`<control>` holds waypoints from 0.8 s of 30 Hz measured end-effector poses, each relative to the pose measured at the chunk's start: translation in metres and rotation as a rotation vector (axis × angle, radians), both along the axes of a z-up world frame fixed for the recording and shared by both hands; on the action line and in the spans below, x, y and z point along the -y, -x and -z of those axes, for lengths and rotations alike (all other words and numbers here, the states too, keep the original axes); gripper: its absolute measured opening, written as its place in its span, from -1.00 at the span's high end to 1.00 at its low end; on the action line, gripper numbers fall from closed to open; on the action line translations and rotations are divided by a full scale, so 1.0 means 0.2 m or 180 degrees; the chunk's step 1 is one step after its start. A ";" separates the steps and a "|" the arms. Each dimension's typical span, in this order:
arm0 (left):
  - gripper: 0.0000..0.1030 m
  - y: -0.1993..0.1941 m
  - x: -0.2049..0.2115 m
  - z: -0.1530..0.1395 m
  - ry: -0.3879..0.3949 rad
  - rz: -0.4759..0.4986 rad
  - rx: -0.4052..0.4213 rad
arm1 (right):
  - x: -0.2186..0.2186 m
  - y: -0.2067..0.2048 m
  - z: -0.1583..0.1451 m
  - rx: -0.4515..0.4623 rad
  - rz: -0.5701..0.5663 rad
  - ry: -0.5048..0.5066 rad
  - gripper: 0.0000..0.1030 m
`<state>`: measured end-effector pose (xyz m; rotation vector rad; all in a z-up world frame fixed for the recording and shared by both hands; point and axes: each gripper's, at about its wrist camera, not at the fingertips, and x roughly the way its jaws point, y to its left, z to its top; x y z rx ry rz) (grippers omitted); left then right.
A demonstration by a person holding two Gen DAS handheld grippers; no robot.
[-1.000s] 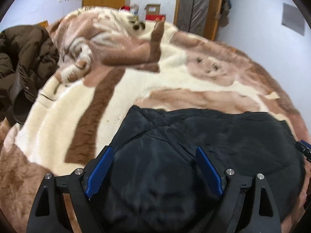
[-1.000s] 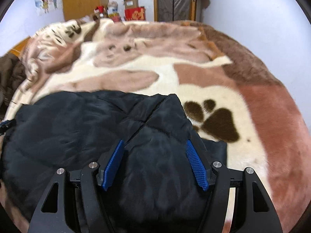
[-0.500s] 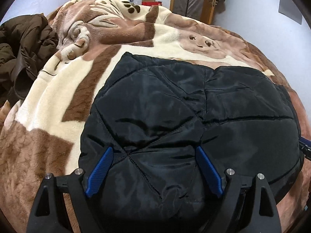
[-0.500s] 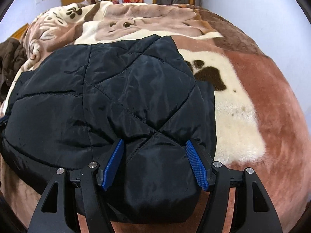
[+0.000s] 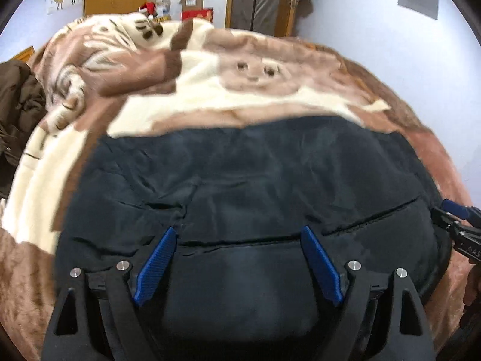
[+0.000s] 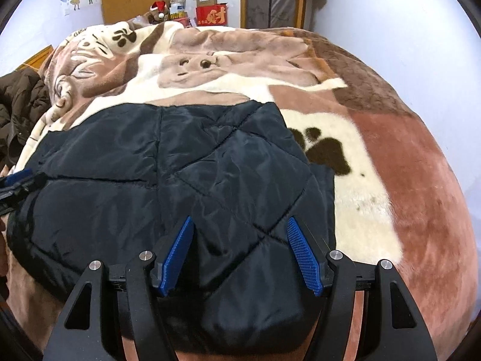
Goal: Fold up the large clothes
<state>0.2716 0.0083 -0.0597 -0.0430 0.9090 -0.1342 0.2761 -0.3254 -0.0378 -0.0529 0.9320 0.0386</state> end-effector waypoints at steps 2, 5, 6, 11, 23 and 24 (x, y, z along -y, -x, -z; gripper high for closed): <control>-0.71 -0.03 0.01 0.04 0.0015 -0.0021 -0.0008 | 0.01 -0.03 0.05 -0.0050 0.0012 0.0016 -0.27; -0.72 -0.05 0.03 0.06 -0.0026 0.0002 -0.0011 | 0.02 -0.06 0.10 -0.0094 0.0018 0.0017 -0.27; -0.72 -0.05 0.04 0.07 -0.0059 0.0031 -0.0002 | 0.02 -0.06 0.11 -0.0103 0.0014 0.0032 -0.27; -0.73 -0.09 0.05 0.11 -0.0078 0.0045 -0.0023 | 0.00 -0.09 0.18 -0.0185 -0.0043 0.0132 -0.27; -0.67 -0.11 -0.10 -0.07 0.0001 -0.0015 0.0102 | 0.02 -0.07 -0.07 0.0067 -0.0029 -0.0159 -0.22; -0.67 -0.13 -0.15 -0.08 -0.0037 -0.0098 0.0114 | 0.01 -0.11 -0.08 0.0071 -0.0059 -0.0166 -0.22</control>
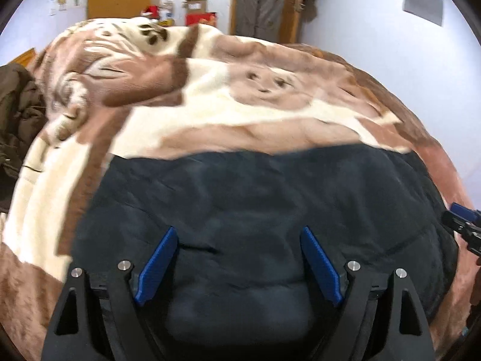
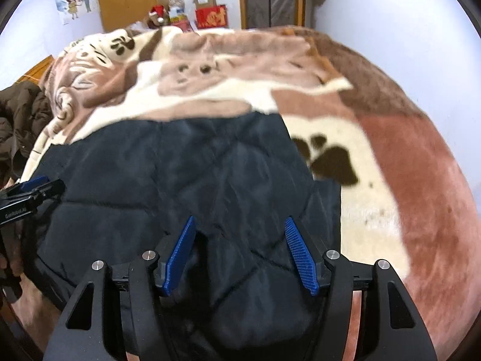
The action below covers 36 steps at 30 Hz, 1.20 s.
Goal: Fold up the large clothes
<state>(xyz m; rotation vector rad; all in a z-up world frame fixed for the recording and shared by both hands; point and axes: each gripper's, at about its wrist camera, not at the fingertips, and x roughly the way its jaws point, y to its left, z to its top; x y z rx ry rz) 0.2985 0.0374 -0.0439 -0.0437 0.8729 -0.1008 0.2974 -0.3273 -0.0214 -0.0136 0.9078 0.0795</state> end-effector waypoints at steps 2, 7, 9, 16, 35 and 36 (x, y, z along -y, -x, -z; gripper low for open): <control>-0.67 -0.04 -0.09 0.01 -0.0037 -0.0169 -0.0010 | -0.02 -0.08 0.02 -0.0029 -0.0028 -0.0017 -0.17; -0.68 -0.14 -0.30 0.12 -0.0117 -0.0465 -0.0139 | 0.01 -0.25 0.19 -0.0293 0.0049 0.0174 -0.11; -0.71 -0.16 -0.32 0.19 -0.0080 -0.0434 -0.0181 | 0.06 -0.28 0.26 -0.0335 0.0074 0.0165 -0.07; -0.67 -0.19 -0.33 0.17 -0.0093 -0.0388 -0.0201 | 0.06 -0.28 0.18 -0.0400 0.0178 0.0153 -0.05; -0.74 -0.28 -0.44 0.32 0.0144 -0.0472 -0.0185 | -0.05 -0.51 0.34 -0.0446 0.0138 -0.0069 -0.01; -0.75 -0.28 -0.44 0.32 0.0140 -0.0474 -0.0174 | -0.05 -0.50 0.35 -0.0430 0.0146 -0.0082 -0.01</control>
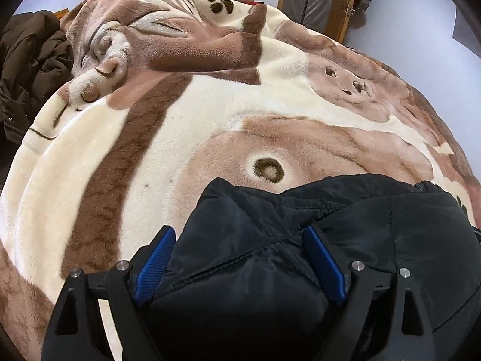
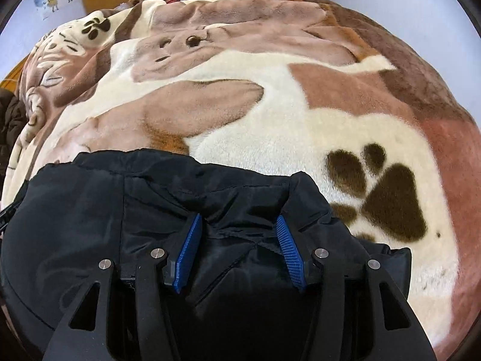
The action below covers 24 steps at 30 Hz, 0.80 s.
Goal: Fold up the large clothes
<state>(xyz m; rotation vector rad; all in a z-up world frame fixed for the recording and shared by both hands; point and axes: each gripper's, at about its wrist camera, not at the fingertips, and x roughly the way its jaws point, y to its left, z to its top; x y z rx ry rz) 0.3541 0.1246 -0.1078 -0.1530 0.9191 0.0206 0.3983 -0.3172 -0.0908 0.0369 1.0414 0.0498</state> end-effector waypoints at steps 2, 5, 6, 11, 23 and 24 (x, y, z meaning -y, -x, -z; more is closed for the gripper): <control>-0.75 0.00 0.00 0.00 -0.0010 -0.0005 0.0015 | 0.00 0.01 0.01 0.0036 0.0011 0.0017 -0.01; -0.76 0.00 0.01 0.01 -0.0027 -0.0011 0.0029 | -0.01 0.02 0.01 0.0090 0.0022 0.0073 -0.01; -0.76 0.00 0.01 0.02 -0.0030 -0.0014 0.0032 | -0.01 0.01 0.01 0.0100 0.0024 0.0079 -0.01; -0.77 -0.01 0.01 0.02 -0.0037 -0.0018 0.0039 | -0.02 0.01 0.02 0.0149 0.0037 0.0094 -0.01; -0.71 0.08 0.01 -0.15 -0.0175 -0.0030 0.0058 | 0.00 0.12 -0.18 0.0222 0.0080 0.0076 -0.01; -0.70 0.11 0.01 -0.19 -0.0210 -0.0018 0.0099 | 0.01 0.14 -0.21 0.0255 0.0072 0.0061 -0.01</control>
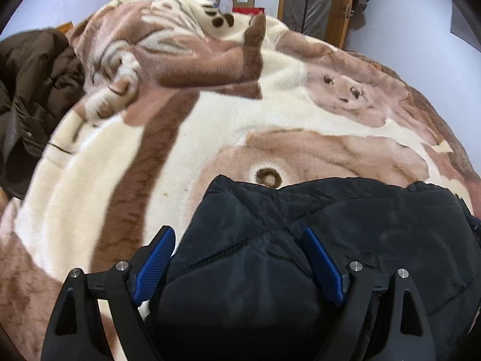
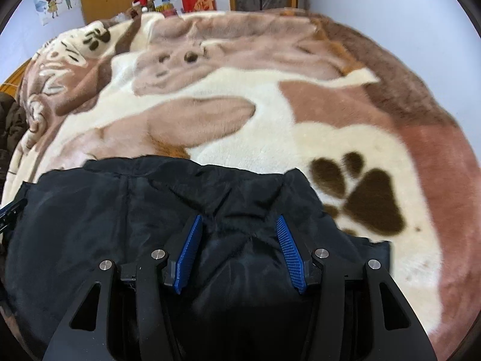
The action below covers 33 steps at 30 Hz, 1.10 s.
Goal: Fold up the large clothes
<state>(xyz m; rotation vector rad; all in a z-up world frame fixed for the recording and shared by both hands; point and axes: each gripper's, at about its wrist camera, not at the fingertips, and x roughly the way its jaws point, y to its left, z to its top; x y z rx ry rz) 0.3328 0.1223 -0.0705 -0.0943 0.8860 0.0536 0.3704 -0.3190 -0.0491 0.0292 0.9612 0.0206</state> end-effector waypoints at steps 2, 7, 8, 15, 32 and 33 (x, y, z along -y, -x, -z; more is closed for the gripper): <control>-0.70 0.06 0.00 -0.07 -0.0044 0.0036 0.0083 | 0.02 0.09 -0.08 0.0110 -0.0060 -0.0053 -0.01; -0.70 0.26 0.02 -0.20 -0.0035 0.0096 0.0244 | 0.06 0.32 -0.15 0.0218 -0.0125 0.0014 -0.01; -0.70 0.30 0.03 -0.21 -0.0011 0.0114 0.0264 | 0.07 0.37 -0.15 0.0232 -0.0133 0.0039 -0.01; -0.61 0.40 0.07 -0.04 0.0009 0.0213 -0.0036 | 0.15 0.46 -0.04 0.0029 -0.0072 0.0083 -0.01; -0.70 0.32 -0.20 0.12 0.0334 0.0019 -0.0137 | 0.42 0.40 0.11 -0.0169 0.0229 -0.0543 -0.39; -0.73 0.30 -0.20 0.13 0.0371 0.0018 -0.0143 | 0.43 0.40 0.12 -0.0169 0.0233 -0.0554 -0.40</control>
